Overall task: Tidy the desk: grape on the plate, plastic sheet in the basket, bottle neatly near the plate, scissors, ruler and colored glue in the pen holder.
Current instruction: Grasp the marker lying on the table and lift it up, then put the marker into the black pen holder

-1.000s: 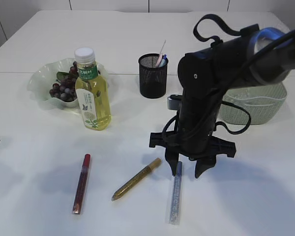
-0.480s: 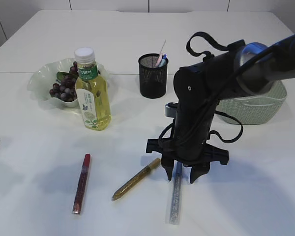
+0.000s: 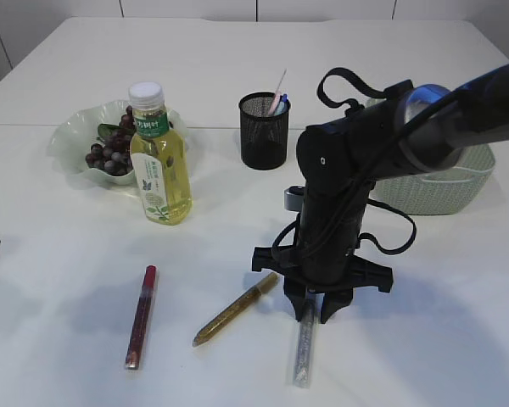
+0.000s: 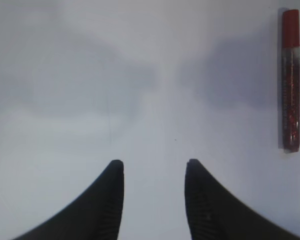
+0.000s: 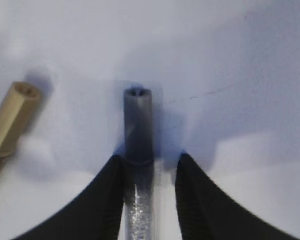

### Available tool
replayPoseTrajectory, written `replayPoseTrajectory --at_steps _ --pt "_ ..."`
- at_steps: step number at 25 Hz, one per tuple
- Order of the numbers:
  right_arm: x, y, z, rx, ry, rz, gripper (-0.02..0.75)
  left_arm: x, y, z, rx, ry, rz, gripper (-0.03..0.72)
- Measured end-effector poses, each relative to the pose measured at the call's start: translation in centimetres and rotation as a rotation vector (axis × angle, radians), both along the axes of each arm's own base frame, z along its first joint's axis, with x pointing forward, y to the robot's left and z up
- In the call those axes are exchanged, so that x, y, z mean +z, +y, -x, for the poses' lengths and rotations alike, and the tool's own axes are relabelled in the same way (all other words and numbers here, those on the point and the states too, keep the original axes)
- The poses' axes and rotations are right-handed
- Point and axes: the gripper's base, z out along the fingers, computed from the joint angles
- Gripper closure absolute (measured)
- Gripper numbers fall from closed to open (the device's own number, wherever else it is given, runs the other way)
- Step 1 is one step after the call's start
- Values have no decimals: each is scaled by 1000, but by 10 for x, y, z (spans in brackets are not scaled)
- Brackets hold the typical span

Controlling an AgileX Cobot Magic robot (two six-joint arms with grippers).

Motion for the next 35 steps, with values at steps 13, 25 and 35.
replayPoseTrajectory --at_steps 13,25,35 --pt "3 2 -1 -2 -15 -22 615 0 0 0 0 0 0 390" --pt "101 -15 -59 167 -329 -442 617 0 0 0 0 2 0 390" --pt "179 -56 -117 346 -810 -567 619 -1 0 4 1 44 -4 390"
